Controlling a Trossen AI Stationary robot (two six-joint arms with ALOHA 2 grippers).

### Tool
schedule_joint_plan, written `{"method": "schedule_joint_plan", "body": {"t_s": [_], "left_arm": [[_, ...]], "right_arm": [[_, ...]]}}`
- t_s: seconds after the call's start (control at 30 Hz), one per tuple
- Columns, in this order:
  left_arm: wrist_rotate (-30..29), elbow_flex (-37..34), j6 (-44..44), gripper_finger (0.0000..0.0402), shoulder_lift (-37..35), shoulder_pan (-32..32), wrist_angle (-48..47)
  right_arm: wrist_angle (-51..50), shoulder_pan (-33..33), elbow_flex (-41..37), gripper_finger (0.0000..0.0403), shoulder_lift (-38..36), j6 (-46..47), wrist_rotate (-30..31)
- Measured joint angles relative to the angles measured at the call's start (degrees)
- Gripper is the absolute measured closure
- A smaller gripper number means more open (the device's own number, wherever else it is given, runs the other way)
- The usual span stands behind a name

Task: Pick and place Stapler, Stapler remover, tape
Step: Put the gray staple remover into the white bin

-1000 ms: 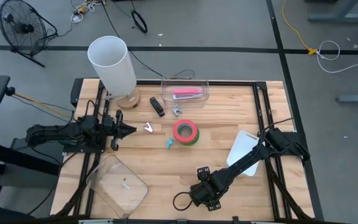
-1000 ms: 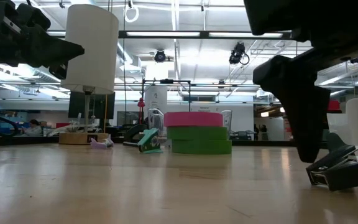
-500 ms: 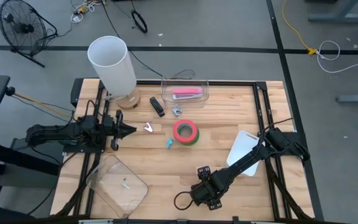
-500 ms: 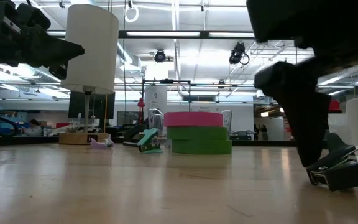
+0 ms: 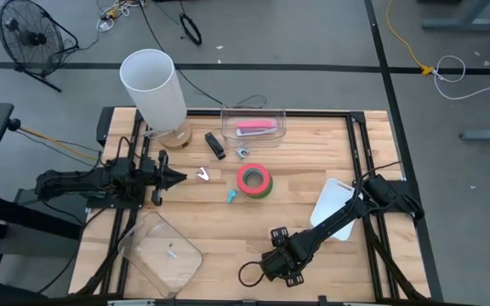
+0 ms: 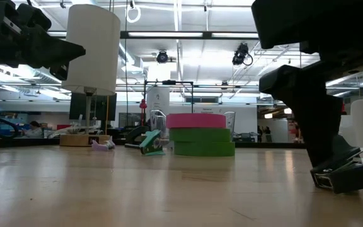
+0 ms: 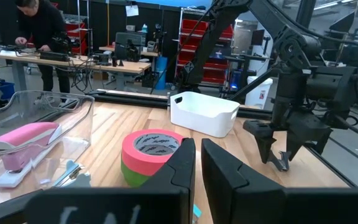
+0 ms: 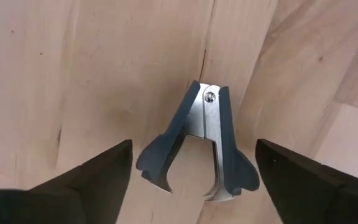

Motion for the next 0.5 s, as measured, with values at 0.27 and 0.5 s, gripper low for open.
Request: {"method": "schedule_joint_plan", "body": {"t_s": [0.27,0.5], "left_arm": [[0.0,0.0,0.0,0.0372,0.0,0.0,0.0],[0.0,0.0,0.0,0.0372,0.0,0.0,0.0]], "right_arm": [[0.0,0.0,0.0,0.0144,0.0,0.0,-0.4],[0.0,0.0,0.0,0.0203,0.0,0.0,-0.4]]}}
